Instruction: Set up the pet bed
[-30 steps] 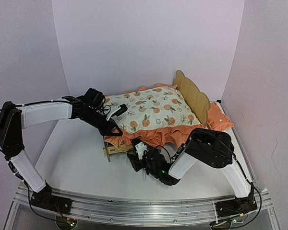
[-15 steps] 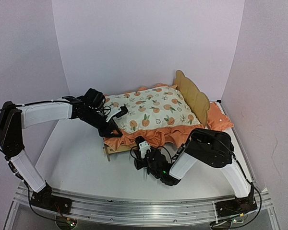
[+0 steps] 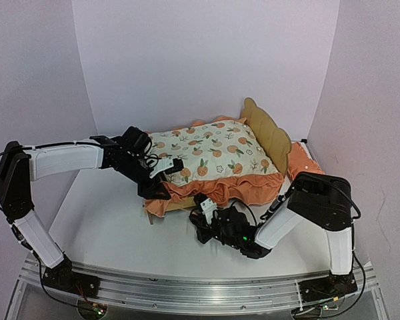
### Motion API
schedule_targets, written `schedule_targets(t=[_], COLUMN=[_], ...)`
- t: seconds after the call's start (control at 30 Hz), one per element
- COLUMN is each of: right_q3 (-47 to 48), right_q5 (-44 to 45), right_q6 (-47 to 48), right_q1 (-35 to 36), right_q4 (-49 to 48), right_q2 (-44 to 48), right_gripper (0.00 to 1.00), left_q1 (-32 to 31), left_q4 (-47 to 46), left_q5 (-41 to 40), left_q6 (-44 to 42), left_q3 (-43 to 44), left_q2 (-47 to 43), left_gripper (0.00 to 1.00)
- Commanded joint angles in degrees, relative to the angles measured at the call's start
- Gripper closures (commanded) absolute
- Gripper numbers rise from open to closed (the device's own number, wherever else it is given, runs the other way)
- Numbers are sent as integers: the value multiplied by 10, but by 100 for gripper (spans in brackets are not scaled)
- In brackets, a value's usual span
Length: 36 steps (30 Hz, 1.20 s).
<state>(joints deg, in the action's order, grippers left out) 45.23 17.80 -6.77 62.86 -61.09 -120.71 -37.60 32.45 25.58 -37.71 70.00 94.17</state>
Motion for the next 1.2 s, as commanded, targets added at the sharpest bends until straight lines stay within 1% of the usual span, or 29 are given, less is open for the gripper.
schedule_targets(t=[0.0, 0.03, 0.1, 0.2, 0.27, 0.37, 0.7, 0.77, 0.87, 0.97, 1.1, 1.13, 1.17], right_q3=[-14, -15, -15, -13, -14, -16, -14, -13, -10, -9, 0, 5, 9], right_q5=[-51, -53, -52, -49, -47, -45, -49, -49, -50, -48, -30, -25, -20], right_q6=[-30, -36, -43, -42, -38, -33, -35, -35, -35, -32, -5, 6, 17], right_q1=[4, 3, 4, 4, 4, 4, 4, 4, 3, 3, 3, 4, 4], right_q4=[29, 29, 29, 30, 31, 35, 41, 41, 43, 45, 44, 44, 44], right_q2=[29, 30, 31, 31, 33, 39, 45, 45, 44, 38, 34, 33, 32], right_gripper=[92, 85, 78, 73, 72, 72, 70, 70, 70, 69, 68, 68, 68], left_q1=[1, 0, -3, -19, -24, -26, -28, -30, -31, -31, -31, -31, -31], left_q4=[-9, -7, 8, 40, 48, 45, 10, 7, 7, 19, 62, 75, 87], left_q5=[-58, -71, -74, -52, -43, -51, -104, -110, -111, -104, -87, -80, -72], left_q6=[-43, -50, -61, -63, -51, -40, -56, -59, -55, -45, -20, -12, -2], left_q3=[-5, -8, -10, -13, -13, -14, -24, -29, -29, -16, 15, 27, 39], left_q2=[-19, -18, -15, -10, 0, 17, 65, 69, 71, 69, 69, 69, 70], left_gripper=[51, 51, 51, 49, 47, 47, 47, 49, 60, 75, 97, 99, 100])
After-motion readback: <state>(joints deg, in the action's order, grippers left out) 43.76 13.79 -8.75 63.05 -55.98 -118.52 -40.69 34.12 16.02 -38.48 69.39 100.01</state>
